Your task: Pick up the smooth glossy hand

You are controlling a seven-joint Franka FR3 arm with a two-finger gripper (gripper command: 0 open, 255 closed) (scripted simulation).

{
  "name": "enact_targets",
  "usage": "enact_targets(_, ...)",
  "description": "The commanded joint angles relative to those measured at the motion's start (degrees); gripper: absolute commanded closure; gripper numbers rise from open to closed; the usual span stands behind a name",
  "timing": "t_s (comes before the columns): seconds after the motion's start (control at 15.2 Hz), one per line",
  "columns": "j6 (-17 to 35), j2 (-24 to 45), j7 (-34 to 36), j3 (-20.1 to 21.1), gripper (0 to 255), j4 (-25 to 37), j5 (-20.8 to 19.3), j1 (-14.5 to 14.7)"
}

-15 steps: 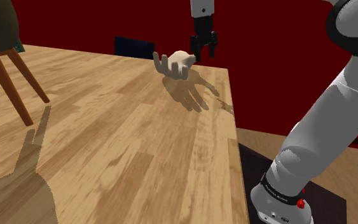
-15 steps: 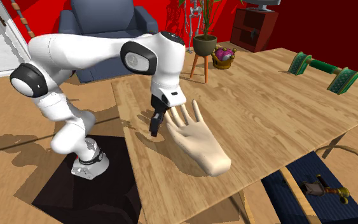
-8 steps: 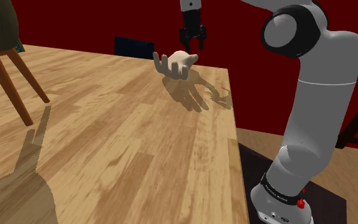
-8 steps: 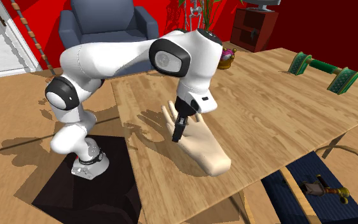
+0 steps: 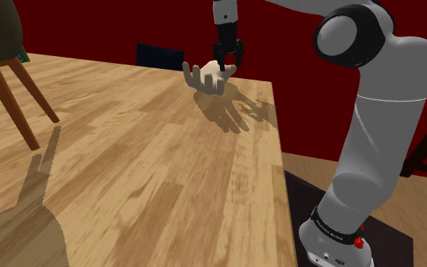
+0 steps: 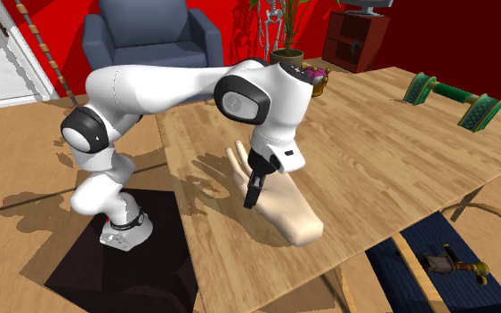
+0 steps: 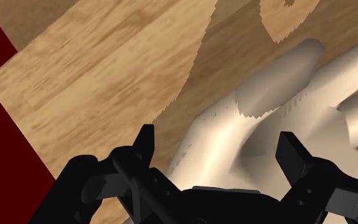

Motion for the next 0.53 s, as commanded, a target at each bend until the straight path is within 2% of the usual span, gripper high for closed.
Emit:
enact_targets(0.0, 0.7, -0.2, 0.0, 0.0, 0, -0.9, 0.0, 0.0)
enact_targets(0.07, 0.7, -0.3, 0.0, 0.0, 255, -1.0, 0.0, 0.0)
enact_targets(0.46, 0.7, -0.3, 0.0, 0.0, 255, -1.0, 0.0, 0.0)
